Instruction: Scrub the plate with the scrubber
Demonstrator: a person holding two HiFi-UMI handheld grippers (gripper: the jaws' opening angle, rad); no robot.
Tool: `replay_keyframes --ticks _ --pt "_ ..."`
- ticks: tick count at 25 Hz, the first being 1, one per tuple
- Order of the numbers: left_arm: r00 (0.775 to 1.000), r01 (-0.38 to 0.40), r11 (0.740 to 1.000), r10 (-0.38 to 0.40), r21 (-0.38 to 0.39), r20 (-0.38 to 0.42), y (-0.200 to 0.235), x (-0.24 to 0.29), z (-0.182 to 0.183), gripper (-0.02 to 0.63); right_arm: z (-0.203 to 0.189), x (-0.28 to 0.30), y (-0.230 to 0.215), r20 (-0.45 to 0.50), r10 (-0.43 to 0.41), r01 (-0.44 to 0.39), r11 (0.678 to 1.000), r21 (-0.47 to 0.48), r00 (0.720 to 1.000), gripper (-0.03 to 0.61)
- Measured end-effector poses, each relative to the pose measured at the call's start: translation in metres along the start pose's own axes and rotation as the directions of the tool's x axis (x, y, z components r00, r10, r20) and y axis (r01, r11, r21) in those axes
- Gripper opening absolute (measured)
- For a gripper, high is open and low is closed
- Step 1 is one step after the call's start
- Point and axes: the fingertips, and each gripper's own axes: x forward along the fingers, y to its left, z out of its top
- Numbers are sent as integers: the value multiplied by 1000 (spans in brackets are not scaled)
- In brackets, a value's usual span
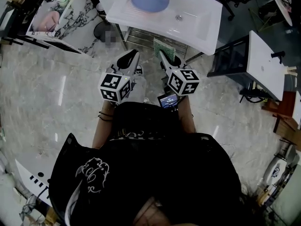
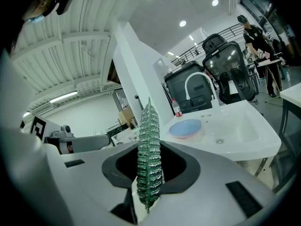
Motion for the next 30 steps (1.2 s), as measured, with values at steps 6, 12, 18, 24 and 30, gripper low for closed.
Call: replay_keyframes --ticks 6,12,18,24,30 --pt "1000 29 1000 -29 -1 9 32 56 18 40 25 45 -31 1 -23 23 1000 -14 1000 89" --pt "998 59 998 -59 -5 5 79 114 51 40 61 105 -59 -4 -54 54 998 -33 999 89" --pt "996 84 996 -84 -3 -16 124 164 68 41 84 160 -86 -25 -90 89 995 -39 996 89" --pt "991 124 992 -125 -14 -58 158 206 72 41 102 199 -115 -43 -149 147 988 -53 988 89" --pt "981 162 986 -165 -37 -98 180 231 67 43 114 222 -133 -50 -197 195 980 -48 979 91"
